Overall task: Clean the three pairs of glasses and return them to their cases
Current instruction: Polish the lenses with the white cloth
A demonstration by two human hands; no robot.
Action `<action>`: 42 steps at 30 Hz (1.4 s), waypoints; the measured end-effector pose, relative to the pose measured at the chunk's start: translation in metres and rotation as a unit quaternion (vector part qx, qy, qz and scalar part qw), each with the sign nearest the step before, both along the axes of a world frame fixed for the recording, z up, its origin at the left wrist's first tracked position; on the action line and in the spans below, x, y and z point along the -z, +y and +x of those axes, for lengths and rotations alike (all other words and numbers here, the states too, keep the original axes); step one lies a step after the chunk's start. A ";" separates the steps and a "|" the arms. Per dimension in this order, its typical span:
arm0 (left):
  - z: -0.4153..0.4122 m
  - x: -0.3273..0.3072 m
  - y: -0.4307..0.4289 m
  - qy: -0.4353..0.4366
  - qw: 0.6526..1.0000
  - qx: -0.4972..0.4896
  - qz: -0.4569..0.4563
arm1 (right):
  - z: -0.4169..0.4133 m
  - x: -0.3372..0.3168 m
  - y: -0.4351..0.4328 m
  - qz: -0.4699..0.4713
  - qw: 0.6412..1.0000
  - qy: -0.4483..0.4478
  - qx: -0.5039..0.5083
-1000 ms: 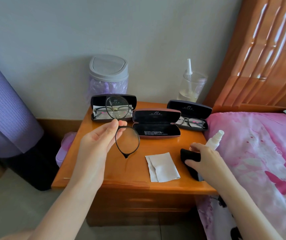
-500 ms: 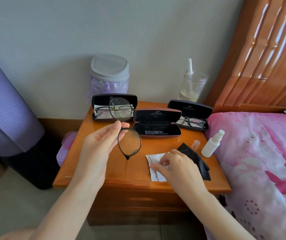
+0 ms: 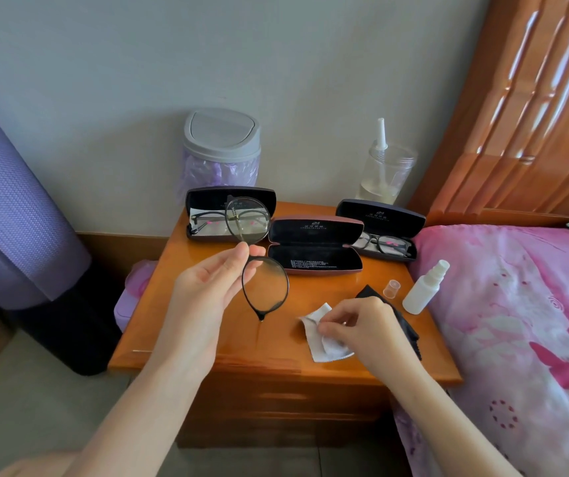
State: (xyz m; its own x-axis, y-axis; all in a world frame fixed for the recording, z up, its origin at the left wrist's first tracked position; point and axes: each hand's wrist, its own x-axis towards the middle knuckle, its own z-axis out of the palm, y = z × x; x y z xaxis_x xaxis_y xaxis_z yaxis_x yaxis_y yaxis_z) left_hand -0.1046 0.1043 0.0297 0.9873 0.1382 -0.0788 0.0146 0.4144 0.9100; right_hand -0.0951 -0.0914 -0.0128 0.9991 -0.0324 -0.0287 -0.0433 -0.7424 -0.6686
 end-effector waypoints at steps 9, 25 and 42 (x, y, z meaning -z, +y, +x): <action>-0.001 0.000 -0.001 -0.008 1.000 0.004 -0.005 | 0.000 0.000 -0.004 0.021 1.000 -0.003 0.003; -0.003 0.000 -0.003 -0.007 1.000 0.011 -0.015 | -0.001 -0.031 -0.005 0.255 0.966 0.001 0.035; -0.003 0.006 -0.005 -0.016 0.999 0.018 0.037 | -0.023 -0.062 0.045 0.314 0.936 -0.118 -0.106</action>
State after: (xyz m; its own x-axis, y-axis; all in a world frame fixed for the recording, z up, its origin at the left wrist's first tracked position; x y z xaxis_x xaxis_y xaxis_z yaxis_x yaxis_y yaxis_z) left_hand -0.1073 0.0993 0.0240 0.9934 0.1076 -0.0388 -0.0009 0.3462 0.9382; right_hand -0.1185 -0.0465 0.0496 0.9620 0.1175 0.2464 0.2642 -0.1738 -0.9487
